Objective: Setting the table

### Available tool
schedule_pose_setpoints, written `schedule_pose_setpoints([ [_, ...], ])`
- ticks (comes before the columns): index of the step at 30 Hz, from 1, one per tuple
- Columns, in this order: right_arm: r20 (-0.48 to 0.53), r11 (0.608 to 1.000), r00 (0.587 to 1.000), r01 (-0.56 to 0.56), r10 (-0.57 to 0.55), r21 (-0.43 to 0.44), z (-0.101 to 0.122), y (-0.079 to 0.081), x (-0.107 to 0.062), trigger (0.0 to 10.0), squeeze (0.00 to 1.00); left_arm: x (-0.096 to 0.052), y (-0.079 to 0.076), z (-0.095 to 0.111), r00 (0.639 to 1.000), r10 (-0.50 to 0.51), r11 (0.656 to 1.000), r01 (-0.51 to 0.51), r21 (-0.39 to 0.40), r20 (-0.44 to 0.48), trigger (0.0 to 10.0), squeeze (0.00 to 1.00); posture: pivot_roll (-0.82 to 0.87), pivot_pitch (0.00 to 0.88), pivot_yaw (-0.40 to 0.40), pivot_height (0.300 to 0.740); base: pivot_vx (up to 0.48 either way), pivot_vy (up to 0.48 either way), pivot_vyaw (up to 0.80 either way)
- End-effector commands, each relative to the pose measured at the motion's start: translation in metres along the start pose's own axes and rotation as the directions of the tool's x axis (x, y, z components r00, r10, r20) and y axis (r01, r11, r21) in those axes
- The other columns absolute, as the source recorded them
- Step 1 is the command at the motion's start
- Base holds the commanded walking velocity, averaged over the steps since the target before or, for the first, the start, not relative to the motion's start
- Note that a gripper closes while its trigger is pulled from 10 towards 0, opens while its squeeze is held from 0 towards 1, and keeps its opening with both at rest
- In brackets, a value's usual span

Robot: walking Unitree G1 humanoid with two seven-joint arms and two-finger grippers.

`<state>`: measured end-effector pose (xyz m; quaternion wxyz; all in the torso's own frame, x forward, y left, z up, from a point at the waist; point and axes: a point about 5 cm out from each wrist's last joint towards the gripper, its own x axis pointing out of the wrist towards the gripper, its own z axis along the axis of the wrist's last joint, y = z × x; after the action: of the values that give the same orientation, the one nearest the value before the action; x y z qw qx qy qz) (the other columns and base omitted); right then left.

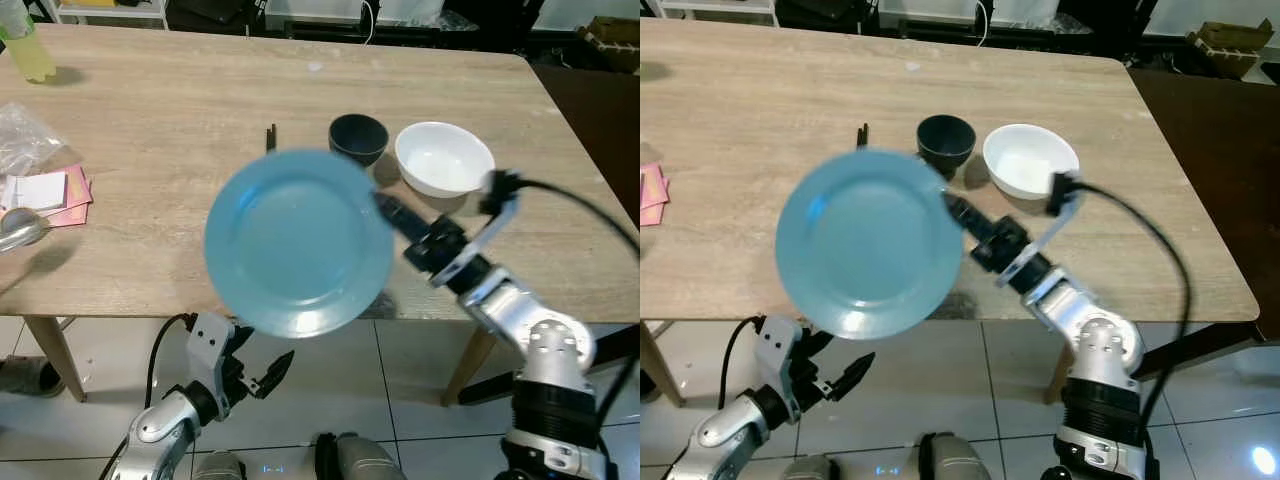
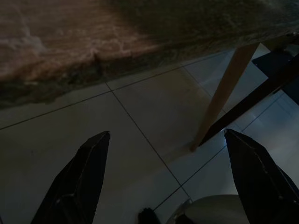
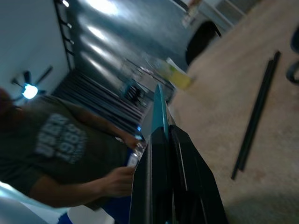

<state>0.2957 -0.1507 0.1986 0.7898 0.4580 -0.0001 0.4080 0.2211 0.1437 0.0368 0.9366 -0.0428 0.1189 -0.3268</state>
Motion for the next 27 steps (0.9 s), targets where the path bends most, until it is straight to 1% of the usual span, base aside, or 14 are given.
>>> schedule_pose_setpoints([
  [1,0.013,1.000,1.000,-0.028,0.028,0.006,0.003,0.004,-0.005,0.0,0.00,-0.001,-0.002,-0.008,1.000,0.003,1.000,-0.003,-0.005,-0.029,10.0,0.00,0.09,0.097,-0.033,0.740,0.000,0.000,0.00],
  [3,0.017,1.000,1.000,-0.008,0.008,-0.004,0.004,0.001,-0.008,0.0,0.00,-0.001,-0.001,-0.008,1.000,0.006,1.000,-0.006,-0.004,-0.030,10.0,0.00,0.09,0.097,-0.031,0.740,0.000,0.000,0.00],
  [4,0.036,1.000,0.999,0.013,-0.013,-0.007,0.007,-0.001,-0.010,0.0,0.00,-0.001,-0.001,-0.008,0.999,0.009,1.000,-0.009,-0.002,-0.031,10.0,0.00,0.09,0.097,-0.032,0.740,0.000,0.000,0.00],
  [7,0.044,0.999,0.999,0.033,-0.032,-0.018,0.009,-0.003,-0.011,0.0,0.00,-0.001,-0.001,-0.008,0.999,0.013,1.000,-0.013,0.000,-0.032,10.0,0.00,0.09,0.097,-0.031,0.740,0.000,0.000,0.00],
  [10,0.005,0.990,0.993,0.116,-0.116,-0.085,0.009,-0.010,-0.014,0.0,0.00,-0.001,0.000,-0.009,0.999,0.016,1.000,-0.016,0.003,-0.034,10.0,0.00,0.09,0.097,-0.031,0.740,0.000,0.000,0.00],
  [13,-0.038,0.967,0.979,0.191,-0.200,-0.170,0.013,-0.018,-0.019,0.0,0.00,-0.001,0.000,-0.009,0.999,0.017,1.000,-0.017,0.007,-0.036,10.0,0.00,0.09,0.098,-0.030,0.740,0.000,0.000,0.00],
  [16,-0.031,0.957,0.972,0.221,-0.231,-0.188,0.018,-0.022,-0.022,0.0,0.00,-0.001,0.000,-0.009,0.999,0.017,1.000,-0.017,0.008,-0.038,10.0,0.00,0.09,0.099,-0.028,0.740,0.000,0.000,0.00],
  [17,-0.003,0.949,0.967,0.249,-0.254,-0.195,0.025,-0.025,-0.027,0.0,0.00,-0.001,0.001,-0.009,0.999,0.018,1.000,-0.017,0.008,-0.039,10.0,0.00,0.09,0.099,-0.028,0.740,0.000,0.000,0.00],
  [19,0.011,0.945,0.965,0.259,-0.262,-0.197,0.029,-0.026,-0.028,0.0,0.00,-0.001,0.001,-0.009,0.999,0.018,1.000,-0.017,0.008,-0.039,10.0,0.00,0.09,0.099,-0.028,0.740,0.000,0.000,0.00],
  [21,0.044,0.950,0.966,0.259,-0.255,-0.172,0.033,-0.026,-0.030,0.0,0.00,-0.001,0.001,-0.009,0.999,0.018,1.000,-0.018,0.008,-0.038,10.0,0.00,0.09,0.098,-0.028,0.740,0.000,0.000,0.00],
  [25,0.146,0.967,0.964,0.237,-0.221,-0.098,0.047,-0.023,-0.032,0.0,0.00,-0.001,0.001,-0.008,0.999,0.015,1.000,-0.015,-0.006,-0.032,10.0,0.00,0.09,0.098,-0.027,0.740,0.000,0.000,0.00],
  [26,0.146,0.967,0.964,0.237,-0.221,-0.098,0.047,-0.023,-0.032,0.0,0.00,-0.001,0.001,-0.008,0.999,0.015,1.000,-0.015,-0.006,-0.032,10.0,0.00,0.09,0.098,-0.027,0.740,0.000,0.000,0.00],
  [27,0.166,0.971,0.963,0.226,-0.211,-0.080,0.050,-0.023,-0.033,0.0,0.00,-0.002,0.000,-0.007,1.000,0.003,0.999,-0.004,-0.033,-0.027,10.0,0.00,0.09,0.099,-0.027,0.740,0.000,0.000,0.00],
])
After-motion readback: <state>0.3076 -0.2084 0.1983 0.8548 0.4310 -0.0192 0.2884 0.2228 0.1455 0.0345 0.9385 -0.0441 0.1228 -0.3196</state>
